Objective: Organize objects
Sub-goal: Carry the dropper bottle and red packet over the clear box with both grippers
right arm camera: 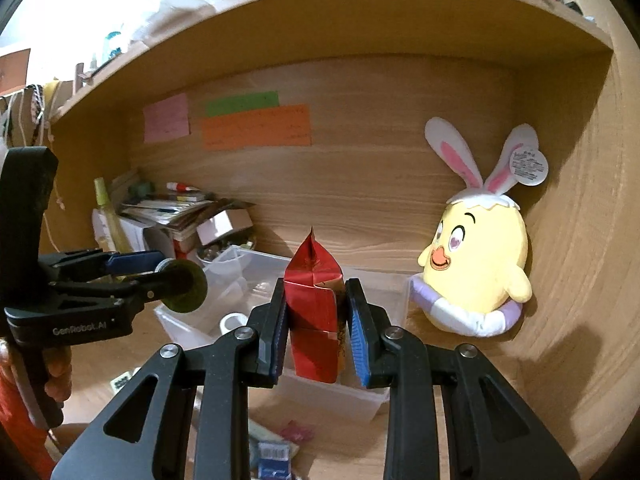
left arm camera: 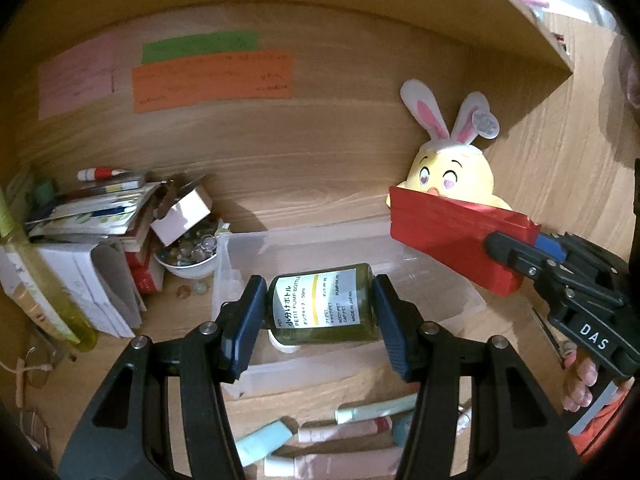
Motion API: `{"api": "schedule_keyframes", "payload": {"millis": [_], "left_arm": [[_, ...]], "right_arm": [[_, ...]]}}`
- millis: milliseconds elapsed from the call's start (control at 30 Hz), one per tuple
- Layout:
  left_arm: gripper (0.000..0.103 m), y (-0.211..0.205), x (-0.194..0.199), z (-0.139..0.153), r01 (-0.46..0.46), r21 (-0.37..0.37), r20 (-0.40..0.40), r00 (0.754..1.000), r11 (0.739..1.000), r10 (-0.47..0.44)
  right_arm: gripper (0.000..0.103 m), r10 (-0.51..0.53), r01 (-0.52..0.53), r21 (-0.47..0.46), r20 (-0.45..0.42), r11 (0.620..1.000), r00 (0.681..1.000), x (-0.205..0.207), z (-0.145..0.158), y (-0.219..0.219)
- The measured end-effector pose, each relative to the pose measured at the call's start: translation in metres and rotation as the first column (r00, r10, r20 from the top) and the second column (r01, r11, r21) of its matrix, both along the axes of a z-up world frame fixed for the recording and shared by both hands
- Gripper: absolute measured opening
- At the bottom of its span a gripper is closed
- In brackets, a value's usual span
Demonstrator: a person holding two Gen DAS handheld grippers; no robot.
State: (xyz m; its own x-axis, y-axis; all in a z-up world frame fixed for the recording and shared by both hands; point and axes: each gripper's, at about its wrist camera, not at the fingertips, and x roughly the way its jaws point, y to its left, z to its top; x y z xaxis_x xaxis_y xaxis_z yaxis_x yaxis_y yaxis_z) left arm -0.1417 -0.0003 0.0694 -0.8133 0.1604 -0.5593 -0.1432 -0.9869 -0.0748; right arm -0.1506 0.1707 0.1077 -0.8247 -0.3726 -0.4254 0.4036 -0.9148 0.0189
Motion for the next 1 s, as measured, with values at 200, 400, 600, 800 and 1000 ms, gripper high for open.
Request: {"api": "schedule_keyframes", "payload": {"millis": [200,400,600,800,1000], "left_arm": [[0.054,0.009,-0.024,-0.009,0.016,-0.015,0.050,0.999,1.000,-0.015],[0.054,0.015,-0.047,-0.025,0.029,-0.028,0.116,0.993,0.999,-0.026],[0.054,0.024,-0.060,-0.039,0.046,-0.051,0.152,0.988,0.998,-0.037],[0.054,0.034,-0.068,-0.049,0.076,-0.068,0.177,0.982,0.995,-0.063],[0.054,0.044,-0.074,-0.060,0.093,-0.091,0.208,0.975,0.991,-0.072]], "right_arm": [[0.025,-0.014,0.013,0.035,0.030,0.999,0.999,-0.024,-0.011,-0.002],[0.025,-0.031,0.026,0.058,0.084,0.998,0.996,-0.045,-0.029,0.001],[0.025,-0.050,0.039,0.087,0.125,0.995,0.991,-0.060,-0.047,0.000],[0.025,-0.061,0.042,0.120,0.163,0.992,0.985,-0.066,-0.060,-0.004],[0.025,-0.061,0.035,0.147,0.181,0.989,0.982,-0.068,-0.067,-0.008]]}}
